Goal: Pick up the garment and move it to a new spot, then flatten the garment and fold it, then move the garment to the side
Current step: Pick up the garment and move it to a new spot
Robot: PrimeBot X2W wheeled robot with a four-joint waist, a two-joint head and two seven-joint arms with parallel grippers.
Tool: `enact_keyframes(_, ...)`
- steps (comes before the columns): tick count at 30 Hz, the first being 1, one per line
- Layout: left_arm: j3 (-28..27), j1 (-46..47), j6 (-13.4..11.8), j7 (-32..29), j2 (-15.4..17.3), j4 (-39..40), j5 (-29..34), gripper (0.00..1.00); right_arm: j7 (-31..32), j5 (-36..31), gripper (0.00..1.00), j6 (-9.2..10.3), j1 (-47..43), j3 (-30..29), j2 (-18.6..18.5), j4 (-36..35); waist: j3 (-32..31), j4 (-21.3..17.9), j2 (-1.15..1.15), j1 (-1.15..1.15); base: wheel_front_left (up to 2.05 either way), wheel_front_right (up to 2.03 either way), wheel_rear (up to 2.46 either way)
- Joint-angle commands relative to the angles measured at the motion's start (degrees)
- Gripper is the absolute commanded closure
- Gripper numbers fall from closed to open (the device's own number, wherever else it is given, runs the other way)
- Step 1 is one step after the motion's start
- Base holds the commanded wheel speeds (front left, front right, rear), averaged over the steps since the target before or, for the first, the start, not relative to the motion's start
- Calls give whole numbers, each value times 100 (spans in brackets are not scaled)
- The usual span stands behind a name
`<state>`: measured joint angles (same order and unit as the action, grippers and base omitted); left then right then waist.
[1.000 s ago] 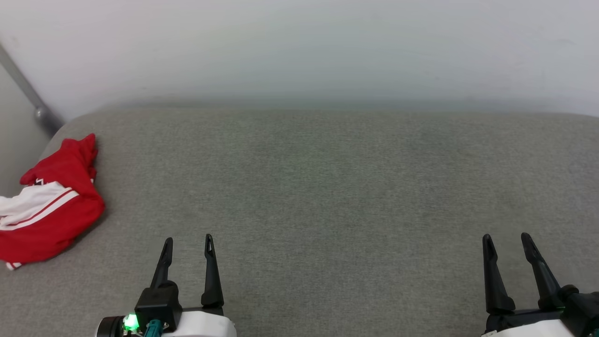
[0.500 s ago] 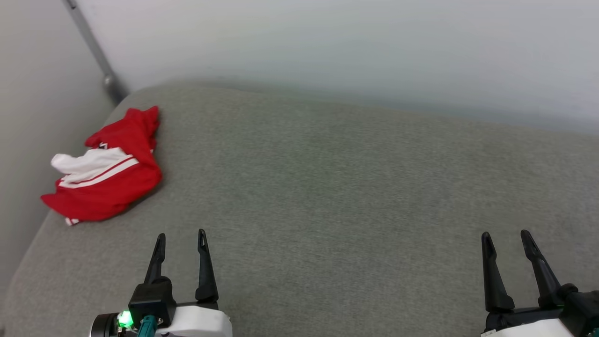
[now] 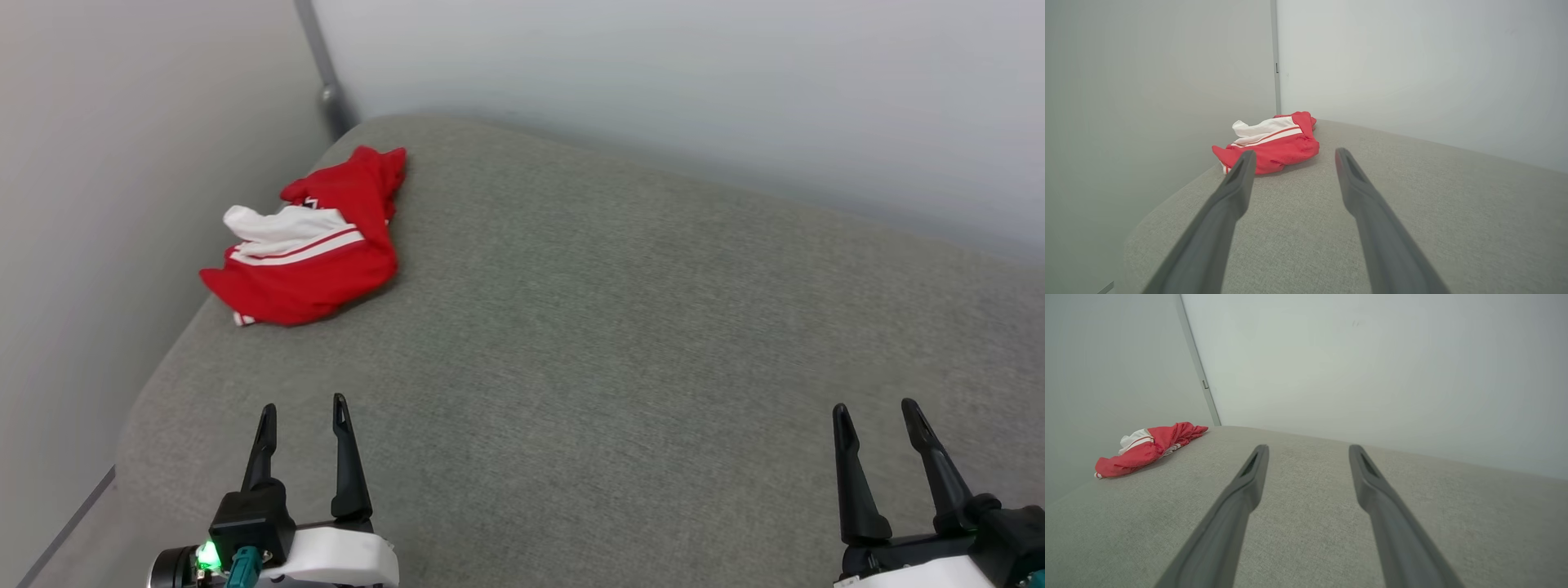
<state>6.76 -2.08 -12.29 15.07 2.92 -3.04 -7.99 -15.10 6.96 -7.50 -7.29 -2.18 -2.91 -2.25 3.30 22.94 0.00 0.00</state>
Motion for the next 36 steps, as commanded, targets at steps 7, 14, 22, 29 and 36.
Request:
enact_keyframes(7, -39, -32, -54, 16, -6, 40, -108, 0, -11, -99, 0, 2, 9, 23, 5, -30, 13, 404, 0, 0, 0, 0, 0)
enact_keyframes(14, -80, -59, -74, 16, -6, 22, -104, 0, -11, -119, 0, 2, 24, 68, 5, -27, 15, 437, 0, 0, 0, 0, 0)
enact_keyframes(22, -407, 402, 179, 16, 12, -109, -13, 0, -11, -175, 0, 3, 69, 107, 5, -79, 133, 296, 0, 0, 0, 0, 0)
enact_keyframes(29, -1164, 1712, 724, 14, 614, -766, -72, 0, -11, -389, 0, 3, 308, 83, 5, -205, 573, -5, 0, 0, 0, 0, 0)
enact_keyframes(36, -1601, 3495, 1252, -348, 1562, -1728, -457, 0, -11, -621, 0, 3, 617, 17, 5, -374, 1223, -369, 0, 0, 0, 0, 0)
